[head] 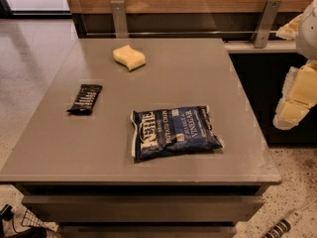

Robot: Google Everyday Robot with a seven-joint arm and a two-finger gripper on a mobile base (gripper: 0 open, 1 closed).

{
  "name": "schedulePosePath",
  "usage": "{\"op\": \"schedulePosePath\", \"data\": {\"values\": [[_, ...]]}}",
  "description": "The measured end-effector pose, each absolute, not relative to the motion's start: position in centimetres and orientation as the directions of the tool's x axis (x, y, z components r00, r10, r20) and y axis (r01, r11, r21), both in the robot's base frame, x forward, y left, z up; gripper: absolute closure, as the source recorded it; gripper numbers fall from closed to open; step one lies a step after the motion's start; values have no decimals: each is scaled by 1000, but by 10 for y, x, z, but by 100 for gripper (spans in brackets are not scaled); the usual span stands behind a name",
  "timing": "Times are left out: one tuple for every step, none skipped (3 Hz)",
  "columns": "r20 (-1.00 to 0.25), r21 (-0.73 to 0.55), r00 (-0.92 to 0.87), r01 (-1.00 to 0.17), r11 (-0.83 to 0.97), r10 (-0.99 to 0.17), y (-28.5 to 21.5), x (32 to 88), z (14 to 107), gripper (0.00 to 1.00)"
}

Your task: Pick sponge

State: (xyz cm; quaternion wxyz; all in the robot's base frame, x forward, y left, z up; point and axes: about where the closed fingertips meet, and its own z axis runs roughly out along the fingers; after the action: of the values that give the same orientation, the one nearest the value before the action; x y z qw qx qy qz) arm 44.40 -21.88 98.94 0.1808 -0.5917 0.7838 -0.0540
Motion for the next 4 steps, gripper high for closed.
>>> {"op": "schedulePosePath", "data": {"values": [[-314, -343, -268, -863, 372, -911, -230, 479, 998, 0], [-481, -361, -269, -806, 468, -835, -220, 537, 997, 0], [-688, -300, -213, -787, 539, -694, -187, 598, 980, 0], [-837, -228, -146, -784, 577, -528, -143, 643, 975, 0]]}}
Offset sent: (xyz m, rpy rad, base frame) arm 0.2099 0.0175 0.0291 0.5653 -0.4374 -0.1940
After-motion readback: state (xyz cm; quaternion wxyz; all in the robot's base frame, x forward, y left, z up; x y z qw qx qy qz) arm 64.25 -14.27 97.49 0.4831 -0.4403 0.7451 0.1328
